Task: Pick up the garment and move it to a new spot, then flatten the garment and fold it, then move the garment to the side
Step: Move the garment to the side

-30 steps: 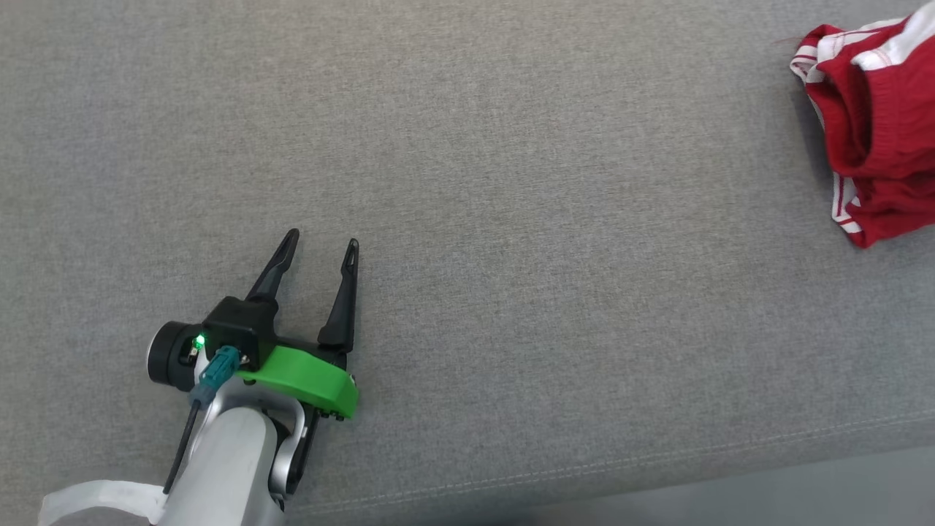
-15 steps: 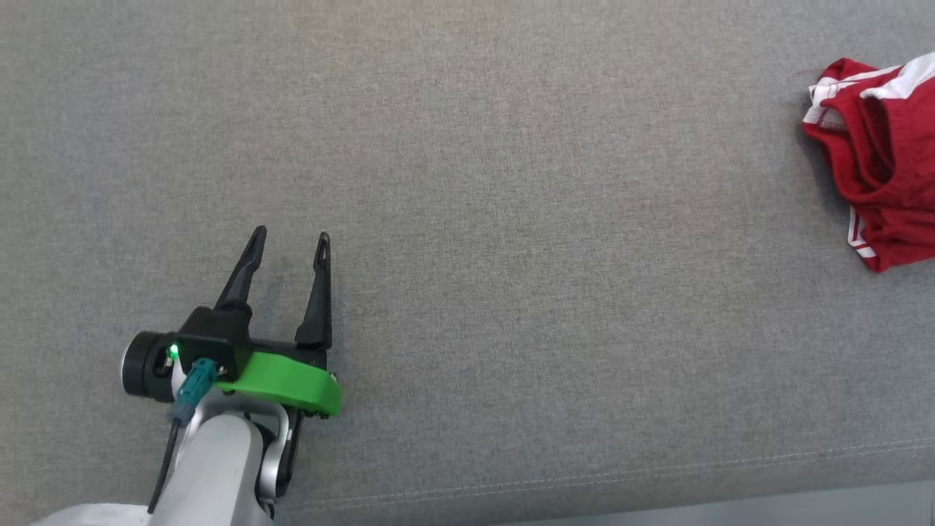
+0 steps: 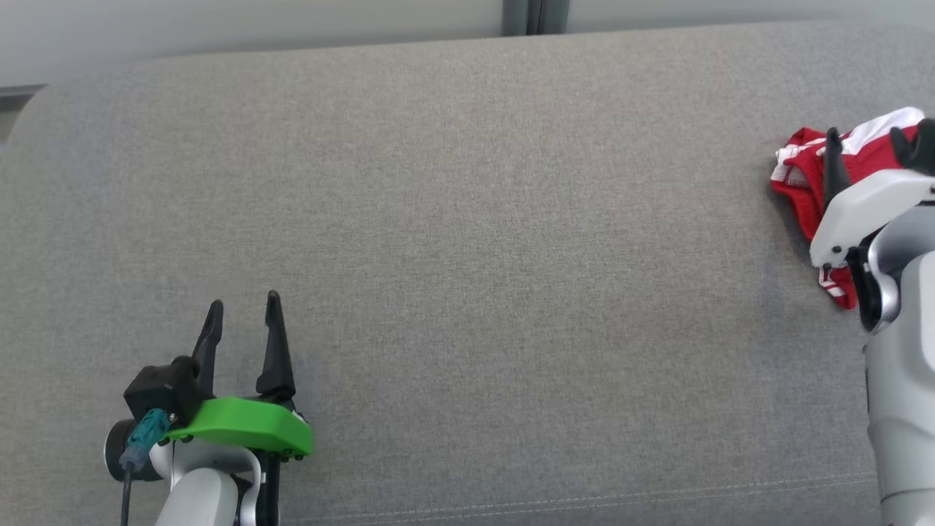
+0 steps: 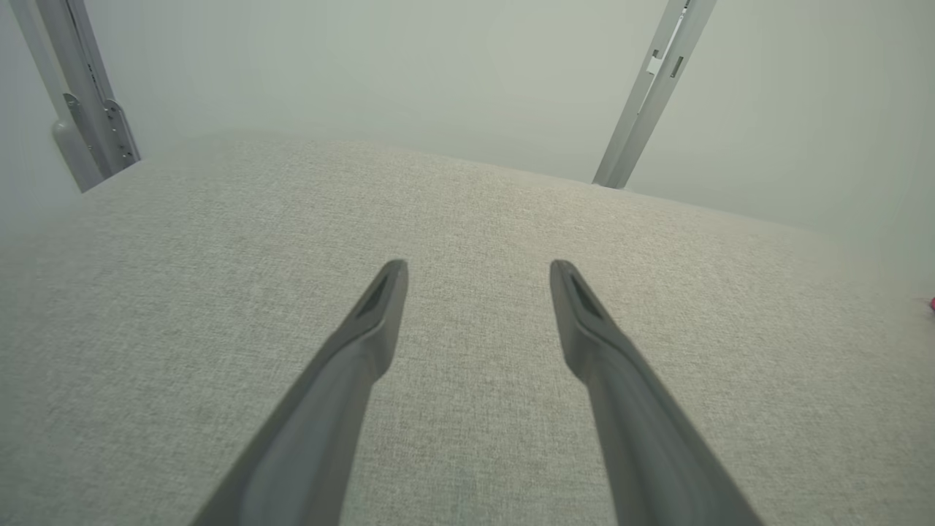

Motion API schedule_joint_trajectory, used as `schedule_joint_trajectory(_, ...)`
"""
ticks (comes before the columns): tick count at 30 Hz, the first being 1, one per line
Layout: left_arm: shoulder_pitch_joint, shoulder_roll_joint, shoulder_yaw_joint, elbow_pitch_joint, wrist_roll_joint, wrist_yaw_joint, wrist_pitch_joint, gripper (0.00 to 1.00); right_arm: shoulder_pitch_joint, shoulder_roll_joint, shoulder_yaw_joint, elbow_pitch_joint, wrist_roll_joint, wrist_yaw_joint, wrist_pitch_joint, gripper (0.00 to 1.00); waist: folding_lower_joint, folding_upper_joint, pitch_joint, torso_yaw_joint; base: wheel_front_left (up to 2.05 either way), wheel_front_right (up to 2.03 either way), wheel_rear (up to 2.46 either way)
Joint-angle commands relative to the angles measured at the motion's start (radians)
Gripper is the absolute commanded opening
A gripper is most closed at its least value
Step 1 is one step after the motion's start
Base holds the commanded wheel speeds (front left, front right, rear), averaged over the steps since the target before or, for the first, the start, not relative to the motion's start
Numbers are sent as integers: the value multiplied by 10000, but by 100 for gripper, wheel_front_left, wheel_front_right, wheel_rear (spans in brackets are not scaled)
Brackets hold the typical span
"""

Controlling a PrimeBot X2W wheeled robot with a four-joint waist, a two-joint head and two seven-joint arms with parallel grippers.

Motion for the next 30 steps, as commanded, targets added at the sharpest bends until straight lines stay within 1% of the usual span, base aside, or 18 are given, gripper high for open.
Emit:
schedule_joint_trajectory(1,148,106,60,33,-18,59,1,100,246,7,24,-54,95,-18,-113,100,0,0,-715,270,0,0,0)
schedule_joint_trajectory(3,253,211,137,83,-41,114,54,100,690,82,244,-227,330,-18,-437,100,0,0,-1003,413,0,0,0)
schedule_joint_trajectory(5,386,278,184,69,-66,167,79,100,1118,273,330,-422,576,-16,-745,100,0,0,-1266,539,0,0,0)
schedule_joint_trajectory(6,525,398,255,31,-114,164,76,100,1539,448,433,-643,888,-16,-1018,100,0,0,-1482,661,0,0,0)
schedule_joint_trajectory(10,784,609,260,-132,1,7,-1,100,2404,785,826,-1117,1485,-15,-1525,100,0,0,-1797,837,0,0,0)
schedule_joint_trajectory(13,998,815,124,-364,320,-127,-58,100,3022,973,1059,-1517,1921,-15,-1892,100,0,0,-1918,930,0,0,0)
schedule_joint_trajectory(15,1182,848,35,-549,506,-218,-100,100,3427,1072,1153,-1757,2154,-15,-2081,100,0,0,-1956,980,0,0,0)
schedule_joint_trajectory(19,1549,708,126,-850,754,-344,-124,100,4122,1175,1428,-2185,2449,-15,-2360,100,0,0,-2025,1039,0,0,0)
schedule_joint_trajectory(24,2052,409,500,-1000,866,-470,-129,100,4822,1204,1848,-2481,2582,-15,-2607,100,0,0,-2108,1089,0,0,0)
schedule_joint_trajectory(30,2301,184,728,-699,1069,-867,-130,100,5388,1214,2014,-2290,2828,-15,-2863,100,0,0,-2173,1185,0,0,0)
